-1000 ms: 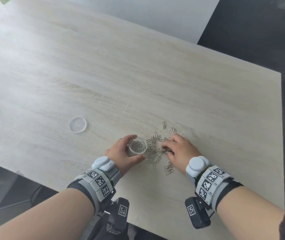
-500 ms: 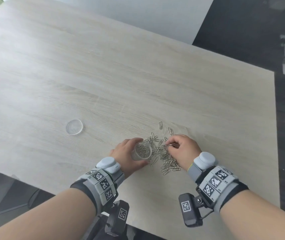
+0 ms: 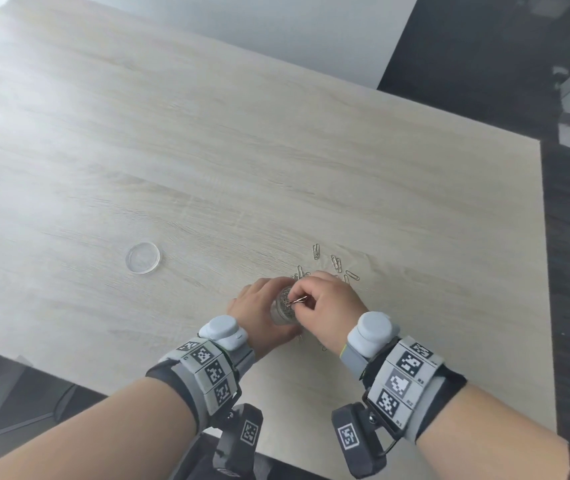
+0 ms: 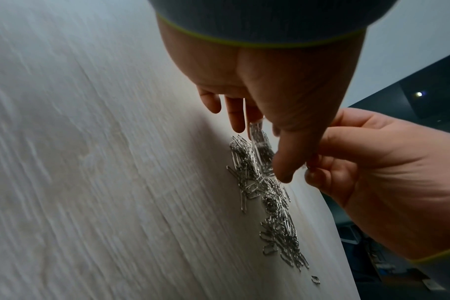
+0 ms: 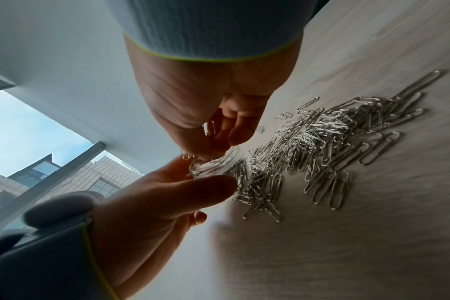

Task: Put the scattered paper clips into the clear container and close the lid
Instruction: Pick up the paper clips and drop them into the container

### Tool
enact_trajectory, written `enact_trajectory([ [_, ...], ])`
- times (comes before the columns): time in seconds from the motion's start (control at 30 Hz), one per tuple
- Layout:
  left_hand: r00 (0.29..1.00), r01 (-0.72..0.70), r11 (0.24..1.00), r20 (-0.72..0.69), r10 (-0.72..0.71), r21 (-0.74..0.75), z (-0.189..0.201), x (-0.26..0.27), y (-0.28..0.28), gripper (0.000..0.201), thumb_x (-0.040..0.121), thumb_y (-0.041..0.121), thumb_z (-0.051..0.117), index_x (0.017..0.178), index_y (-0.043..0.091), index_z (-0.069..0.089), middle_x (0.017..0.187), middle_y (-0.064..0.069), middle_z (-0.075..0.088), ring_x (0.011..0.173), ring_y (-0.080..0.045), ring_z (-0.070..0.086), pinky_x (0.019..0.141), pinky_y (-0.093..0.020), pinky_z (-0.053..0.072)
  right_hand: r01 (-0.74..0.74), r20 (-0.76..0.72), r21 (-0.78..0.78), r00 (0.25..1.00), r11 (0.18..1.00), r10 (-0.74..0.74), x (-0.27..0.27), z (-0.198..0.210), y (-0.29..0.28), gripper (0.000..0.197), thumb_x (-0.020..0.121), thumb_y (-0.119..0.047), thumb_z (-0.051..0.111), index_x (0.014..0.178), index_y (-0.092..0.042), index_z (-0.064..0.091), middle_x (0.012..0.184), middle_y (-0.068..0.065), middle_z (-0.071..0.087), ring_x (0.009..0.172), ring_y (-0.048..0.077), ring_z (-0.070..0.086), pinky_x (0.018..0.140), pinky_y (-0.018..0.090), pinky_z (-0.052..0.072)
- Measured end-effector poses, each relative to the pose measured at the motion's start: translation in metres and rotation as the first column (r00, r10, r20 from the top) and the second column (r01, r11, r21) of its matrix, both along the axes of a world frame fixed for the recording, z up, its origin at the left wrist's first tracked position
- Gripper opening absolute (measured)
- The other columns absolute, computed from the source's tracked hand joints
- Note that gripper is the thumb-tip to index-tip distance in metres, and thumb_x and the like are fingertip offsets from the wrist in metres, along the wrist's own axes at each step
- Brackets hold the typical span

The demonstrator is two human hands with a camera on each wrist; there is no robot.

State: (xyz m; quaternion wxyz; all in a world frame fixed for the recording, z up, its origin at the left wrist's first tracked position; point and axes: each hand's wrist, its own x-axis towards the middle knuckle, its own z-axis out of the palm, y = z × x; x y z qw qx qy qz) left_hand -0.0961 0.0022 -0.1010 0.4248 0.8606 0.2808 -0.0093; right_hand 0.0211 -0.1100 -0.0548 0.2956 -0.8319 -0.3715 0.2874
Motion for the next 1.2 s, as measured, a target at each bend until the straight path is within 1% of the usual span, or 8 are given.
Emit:
enact_trajectory([
  [0.23, 1.0, 0.002, 0.999, 0.018, -0.002, -0.038, -0.001, -0.002, 0.004, 0.067, 0.06, 0.067, 0.065, 0.122, 0.048, 0.048, 0.118, 0.018, 0.06, 0.11, -0.014, 0.056, 0.094, -0.043, 0.047, -0.031, -0.041, 0.046, 0.999, 0.998, 0.033, 0.001, 0.007, -0.002, 0.019, 0.079, -0.015, 0.065, 0.09, -0.029, 0.066, 0.092, -0.015, 0.054, 0.072, 0.006, 0.058, 0.074, 0.016, 0.045],
  [0.4, 0.998, -0.054, 0.991, 0.007, 0.056, -0.124, -0.001, -0.008, 0.021, 0.082, 0.061, 0.06, 0.07, 0.135, 0.032, 0.048, 0.126, 0.008, 0.058, 0.114, -0.013, 0.055, 0.102, -0.041, 0.046, 0.198, 0.066, -0.001, 0.978, 0.98, -0.198, 0.032, -0.005, -0.019, 0.025, 0.079, -0.021, 0.068, 0.102, -0.032, 0.066, 0.105, -0.015, 0.054, 0.082, 0.005, 0.057, 0.079, 0.018, 0.046],
  [0.53, 0.982, -0.173, 0.962, 0.031, 0.184, -0.213, -0.003, -0.013, 0.033, 0.083, 0.06, 0.054, 0.077, 0.134, 0.026, 0.051, 0.126, 0.005, 0.062, 0.118, -0.011, 0.058, 0.104, -0.035, 0.046, 0.274, 0.238, -0.259, 0.947, 0.926, -0.214, 0.057, -0.026, -0.043, 0.061, 0.074, -0.046, 0.071, 0.129, -0.026, 0.054, 0.132, 0.001, 0.046, 0.121, 0.025, 0.044, 0.104, 0.034, 0.035],
  [0.63, 0.98, -0.182, 0.958, 0.033, 0.194, -0.22, -0.002, -0.012, 0.033, 0.081, 0.061, 0.05, 0.079, 0.134, 0.025, 0.052, 0.127, 0.004, 0.062, 0.118, -0.011, 0.057, 0.104, -0.032, 0.044, 0.244, 0.267, -0.389, 0.953, 0.888, -0.145, 0.055, -0.031, -0.052, 0.085, 0.067, -0.065, 0.069, 0.138, -0.028, 0.042, 0.136, 0.0, 0.039, 0.123, 0.027, 0.037, 0.105, 0.036, 0.034],
  [0.77, 0.983, -0.172, 0.965, 0.037, 0.182, -0.197, -0.008, -0.013, 0.031, 0.08, 0.061, 0.051, 0.078, 0.133, 0.029, 0.051, 0.126, 0.006, 0.061, 0.117, -0.011, 0.057, 0.105, -0.035, 0.045, 0.145, 0.227, -0.393, 0.972, 0.908, -0.057, 0.041, -0.034, -0.053, 0.099, 0.056, -0.072, 0.071, 0.141, -0.035, 0.037, 0.132, -0.003, 0.036, 0.122, 0.024, 0.036, 0.105, 0.037, 0.038],
  [0.9, 0.989, -0.137, 0.98, 0.036, 0.144, -0.143, -0.008, -0.012, 0.03, 0.076, 0.066, 0.042, 0.082, 0.134, 0.027, 0.051, 0.125, 0.005, 0.058, 0.117, -0.013, 0.055, 0.104, -0.035, 0.044, 0.093, 0.218, -0.303, 0.976, 0.949, -0.026, 0.032, -0.044, -0.052, 0.072, 0.067, -0.056, 0.073, 0.131, -0.033, 0.05, 0.122, -0.002, 0.043, 0.113, 0.021, 0.048, 0.099, 0.036, 0.044],
  [1.03, 0.989, -0.132, 0.984, 0.044, 0.138, -0.118, -0.01, -0.013, 0.03, 0.074, 0.07, 0.036, 0.084, 0.135, 0.027, 0.05, 0.125, 0.006, 0.056, 0.118, -0.013, 0.054, 0.104, -0.034, 0.043, 0.12, 0.251, -0.274, 0.967, 0.954, -0.049, 0.031, -0.043, -0.046, 0.033, 0.082, -0.033, 0.065, 0.114, -0.028, 0.061, 0.112, -0.001, 0.05, 0.095, 0.021, 0.058, 0.079, 0.033, 0.05],
  [1.2, 0.99, -0.125, 0.984, 0.049, 0.132, -0.125, -0.01, -0.013, 0.031, 0.075, 0.069, 0.04, 0.082, 0.135, 0.028, 0.05, 0.125, 0.006, 0.056, 0.118, -0.013, 0.054, 0.105, -0.034, 0.043, 0.159, 0.225, -0.265, 0.969, 0.951, -0.1, 0.037, -0.041, -0.038, 0.01, 0.081, -0.023, 0.063, 0.091, -0.025, 0.065, 0.099, -0.004, 0.053, 0.082, 0.02, 0.056, 0.07, 0.031, 0.047],
])
